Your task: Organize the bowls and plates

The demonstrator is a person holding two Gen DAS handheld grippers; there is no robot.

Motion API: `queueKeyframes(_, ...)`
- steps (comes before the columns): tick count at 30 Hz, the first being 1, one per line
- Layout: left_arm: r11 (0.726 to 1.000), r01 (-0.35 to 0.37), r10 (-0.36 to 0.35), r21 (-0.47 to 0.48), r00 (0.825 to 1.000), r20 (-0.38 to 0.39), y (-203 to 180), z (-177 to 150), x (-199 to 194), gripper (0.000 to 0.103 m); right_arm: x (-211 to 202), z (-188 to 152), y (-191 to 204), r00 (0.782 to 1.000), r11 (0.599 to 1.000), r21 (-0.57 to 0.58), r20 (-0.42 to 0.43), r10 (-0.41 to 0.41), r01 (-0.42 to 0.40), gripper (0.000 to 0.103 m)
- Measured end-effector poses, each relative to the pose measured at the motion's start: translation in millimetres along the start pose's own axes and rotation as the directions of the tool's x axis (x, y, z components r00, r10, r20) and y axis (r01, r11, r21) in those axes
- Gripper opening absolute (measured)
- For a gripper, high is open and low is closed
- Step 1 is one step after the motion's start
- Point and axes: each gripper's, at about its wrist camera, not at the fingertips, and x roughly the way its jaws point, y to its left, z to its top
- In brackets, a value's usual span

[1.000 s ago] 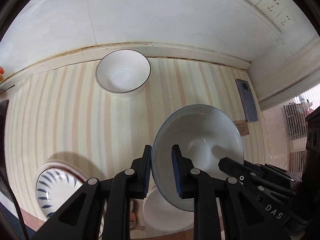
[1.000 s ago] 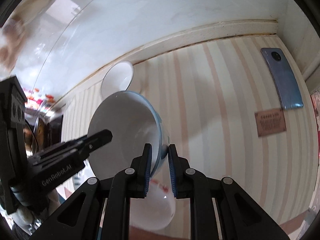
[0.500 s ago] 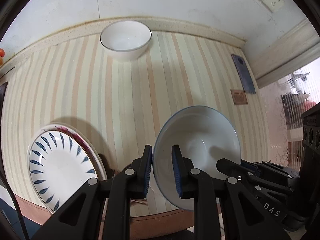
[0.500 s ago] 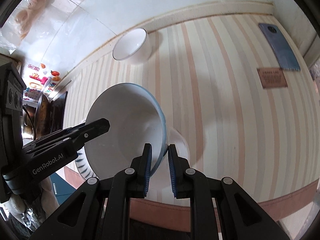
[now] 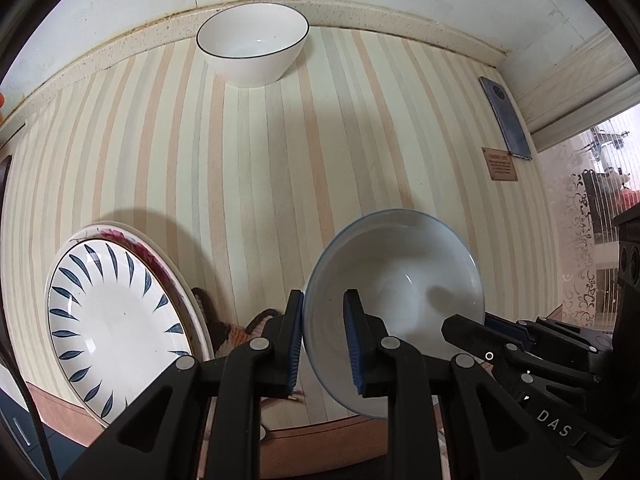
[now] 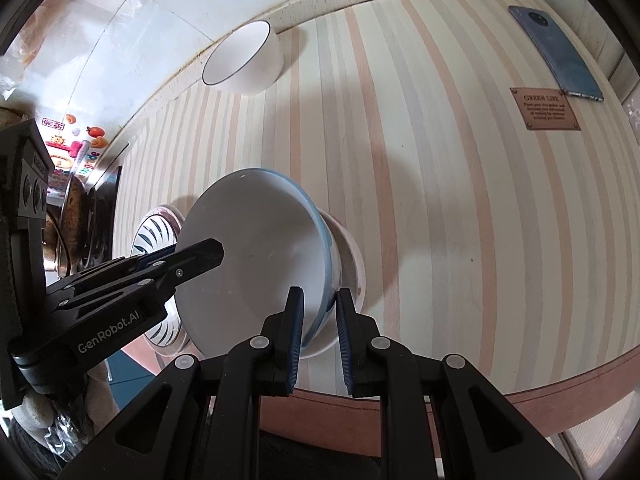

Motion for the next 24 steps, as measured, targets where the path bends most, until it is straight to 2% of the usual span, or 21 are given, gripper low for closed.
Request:
queueKeyframes(5,1.000,0.000,0.000,-0.004,1.000,-0.013,1,0,7,0.018,9,3,-2,1.000,1.000,-0.013,-0.027,-0.015,0.014,0.018)
queueKeyframes(10,1.000,0.002,-0.002,0.004,1.000,0.010,4,1,-2,0.018,14,2,-8,0.999,1.000,0.004,-0.053,0.000,0.000,0.018)
queueKeyframes(17,0.999,-0.019,0.022,-0.031,0.993,0.114,26,20,-50,0.020,-20,15,-15,0.998,0.997,0.058,-0.028,0.047,-0.046,0.019)
queueKeyframes(18,0.999,-0.024,0.030,-0.044,0.991,0.131,31,27,-56,0.022,-26,22,-14,0.998,0.996,0.065,-0.019,0.055,-0.054,0.020)
queueKeyframes(20,0.998,-0.036,0.045,-0.059,0.987,0.157,42,45,-63,0.022,-35,38,-12,0.997,0.995,0.072,0.002,0.072,-0.072,0.032)
queueKeyframes(21,0.997,-0.044,0.054,-0.068,0.985,0.161,46,53,-64,0.022,-37,47,-11,0.997,0.994,0.079,0.008,0.077,-0.077,0.044)
queueKeyframes(22,0.995,-0.052,0.066,-0.086,0.984,0.168,52,64,-63,0.022,-38,55,-10,0.996,0.993,0.085,0.016,0.083,-0.084,0.048)
queueKeyframes(24,0.991,-0.063,0.082,-0.117,0.982,0.169,64,83,-59,0.022,-35,80,-6,0.995,0.991,0.091,0.029,0.099,-0.101,0.048)
